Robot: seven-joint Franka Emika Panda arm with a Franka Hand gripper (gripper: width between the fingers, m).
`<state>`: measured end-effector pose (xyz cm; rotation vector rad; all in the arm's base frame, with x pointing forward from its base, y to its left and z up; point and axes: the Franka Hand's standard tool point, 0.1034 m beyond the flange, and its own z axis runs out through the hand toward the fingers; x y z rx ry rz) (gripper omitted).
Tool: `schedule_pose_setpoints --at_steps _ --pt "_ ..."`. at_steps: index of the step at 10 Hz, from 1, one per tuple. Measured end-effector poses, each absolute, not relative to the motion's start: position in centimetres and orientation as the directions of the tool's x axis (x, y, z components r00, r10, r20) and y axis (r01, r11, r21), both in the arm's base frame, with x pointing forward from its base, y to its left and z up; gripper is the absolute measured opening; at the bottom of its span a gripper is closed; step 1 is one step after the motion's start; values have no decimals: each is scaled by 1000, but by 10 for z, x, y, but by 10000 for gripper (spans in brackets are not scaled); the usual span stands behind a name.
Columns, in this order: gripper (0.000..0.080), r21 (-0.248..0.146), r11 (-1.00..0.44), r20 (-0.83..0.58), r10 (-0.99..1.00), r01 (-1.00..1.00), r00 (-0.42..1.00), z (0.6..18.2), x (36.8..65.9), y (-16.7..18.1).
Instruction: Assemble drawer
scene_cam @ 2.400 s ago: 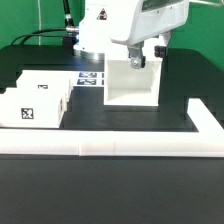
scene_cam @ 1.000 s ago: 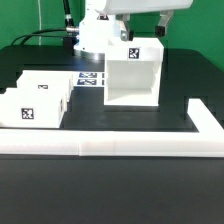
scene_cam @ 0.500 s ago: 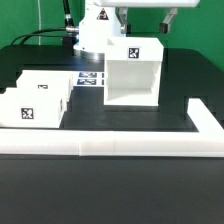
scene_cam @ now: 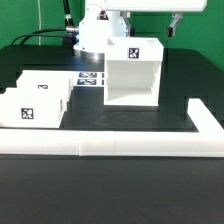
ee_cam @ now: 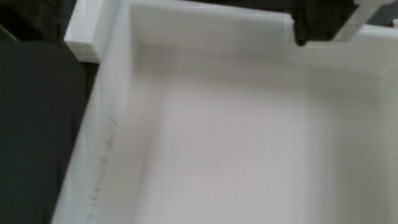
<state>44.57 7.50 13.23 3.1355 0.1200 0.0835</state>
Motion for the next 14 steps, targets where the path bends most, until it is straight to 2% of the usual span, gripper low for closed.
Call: schedule_pose_setpoints --at_steps 3,9,10,11,13,14 --pt "650 -32 -994 47 -106 -105 993 120 427 80" --pt "650 -31 -995 21 -98 -97 995 97 409 95" --pt "568 -31 -995 20 -95 -94 995 96 409 97" --pt "568 -33 -995 19 -95 -94 995 96 409 97" --pt "190 -32 -995 18 -93 -93 995 95 409 97" --pt "190 -32 -995 18 -93 -93 995 95 409 97"
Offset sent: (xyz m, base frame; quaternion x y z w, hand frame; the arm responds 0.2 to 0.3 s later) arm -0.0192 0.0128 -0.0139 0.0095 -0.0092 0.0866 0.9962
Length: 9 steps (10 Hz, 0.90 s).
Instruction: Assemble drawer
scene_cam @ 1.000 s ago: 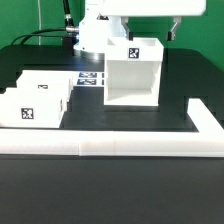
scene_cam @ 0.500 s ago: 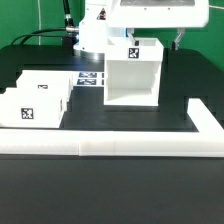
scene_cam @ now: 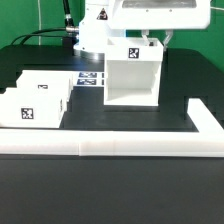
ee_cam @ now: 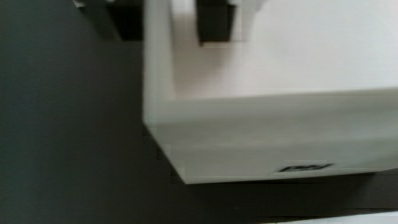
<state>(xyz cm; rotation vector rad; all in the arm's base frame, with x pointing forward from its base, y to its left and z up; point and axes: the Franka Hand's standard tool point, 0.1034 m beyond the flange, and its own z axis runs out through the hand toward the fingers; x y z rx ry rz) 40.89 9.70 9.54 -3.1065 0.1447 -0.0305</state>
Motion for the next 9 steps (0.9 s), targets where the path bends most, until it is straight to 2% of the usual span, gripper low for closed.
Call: schedule_pose_setpoints --at_steps 1,7,9 --pt "42 -32 -995 18 -93 -92 996 95 409 97" --pt "36 -32 -995 18 -92 -92 996 95 409 97" --pt "37 -34 -999 27 -7 -6 1000 96 427 89"
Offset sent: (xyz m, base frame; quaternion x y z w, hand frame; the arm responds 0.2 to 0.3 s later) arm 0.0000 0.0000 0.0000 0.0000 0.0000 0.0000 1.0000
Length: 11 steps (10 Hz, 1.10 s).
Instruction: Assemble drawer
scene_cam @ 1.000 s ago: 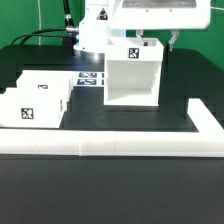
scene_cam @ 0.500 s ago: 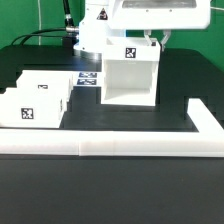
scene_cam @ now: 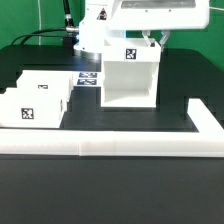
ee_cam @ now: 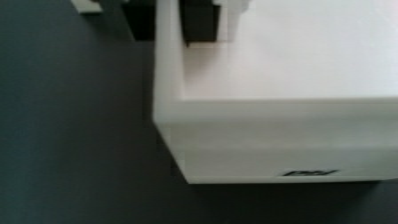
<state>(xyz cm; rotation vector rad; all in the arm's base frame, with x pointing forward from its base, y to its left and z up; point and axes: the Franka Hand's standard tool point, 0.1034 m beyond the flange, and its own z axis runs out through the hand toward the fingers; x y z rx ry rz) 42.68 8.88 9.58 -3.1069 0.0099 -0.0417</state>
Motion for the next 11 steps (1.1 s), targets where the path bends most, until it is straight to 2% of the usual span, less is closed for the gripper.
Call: schedule_pose_setpoints --at_steps 3,7,8,11 --pt "38 -48 -997 68 57 60 996 96 477 80" --pt "38 -60 -997 129 39 47 991 97 540 77" --pt "38 -61 -997 141 35 44 989 97 548 77" --pt "38 -64 -998 142 20 30 990 98 548 78"
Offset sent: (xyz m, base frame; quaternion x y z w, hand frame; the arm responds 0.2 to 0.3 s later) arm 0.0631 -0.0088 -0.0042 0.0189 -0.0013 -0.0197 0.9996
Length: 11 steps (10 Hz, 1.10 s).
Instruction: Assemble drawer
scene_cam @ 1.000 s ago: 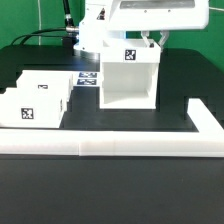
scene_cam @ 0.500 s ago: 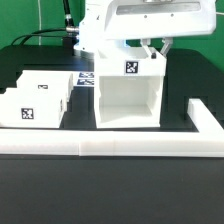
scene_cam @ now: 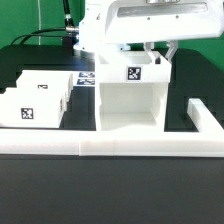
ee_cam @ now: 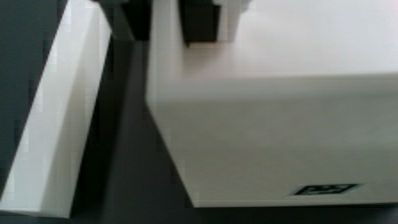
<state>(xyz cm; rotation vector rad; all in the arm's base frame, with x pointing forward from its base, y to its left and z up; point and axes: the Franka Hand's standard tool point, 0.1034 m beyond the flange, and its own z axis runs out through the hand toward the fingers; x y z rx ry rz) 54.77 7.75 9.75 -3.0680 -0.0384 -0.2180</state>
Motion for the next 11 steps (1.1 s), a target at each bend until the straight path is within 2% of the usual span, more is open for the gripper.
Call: schedule_pose_setpoints --at_steps 3,7,11 --pt "38 -104 -983 137 -165 -151 977 99 549 82" --pt "38 -158 -872 114 -483 -464 868 102 560 84" --pt "39 -192 -793 105 -603 -579 791 106 569 82"
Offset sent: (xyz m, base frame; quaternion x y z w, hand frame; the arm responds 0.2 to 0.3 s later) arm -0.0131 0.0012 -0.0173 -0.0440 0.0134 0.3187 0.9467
